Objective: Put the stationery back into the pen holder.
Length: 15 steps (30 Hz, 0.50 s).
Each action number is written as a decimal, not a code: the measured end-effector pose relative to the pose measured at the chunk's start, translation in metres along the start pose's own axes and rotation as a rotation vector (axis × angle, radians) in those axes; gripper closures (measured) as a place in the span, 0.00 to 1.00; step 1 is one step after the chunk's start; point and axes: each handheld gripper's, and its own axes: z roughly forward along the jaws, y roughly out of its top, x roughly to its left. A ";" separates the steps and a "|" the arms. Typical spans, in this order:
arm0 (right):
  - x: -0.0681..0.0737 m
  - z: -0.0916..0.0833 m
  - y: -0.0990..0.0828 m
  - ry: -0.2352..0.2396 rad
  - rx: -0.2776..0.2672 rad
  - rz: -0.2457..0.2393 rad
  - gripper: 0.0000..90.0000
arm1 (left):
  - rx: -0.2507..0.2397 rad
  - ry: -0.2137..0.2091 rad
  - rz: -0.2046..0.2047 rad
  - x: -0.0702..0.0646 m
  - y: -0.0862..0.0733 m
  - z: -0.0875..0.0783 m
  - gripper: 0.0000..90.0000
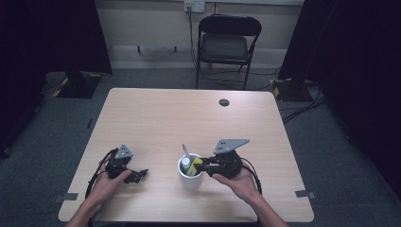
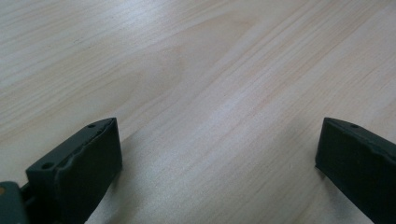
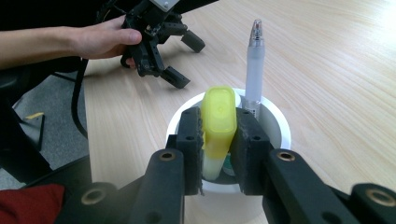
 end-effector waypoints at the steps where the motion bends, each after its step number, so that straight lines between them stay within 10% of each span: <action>1: 0.000 0.003 0.001 0.007 0.001 -0.004 0.83 | 0.001 0.001 0.002 0.000 0.000 0.000 0.00; 15: 0.004 0.013 0.000 0.006 -0.015 -0.001 0.80 | 0.003 0.001 0.004 0.000 0.000 0.000 0.00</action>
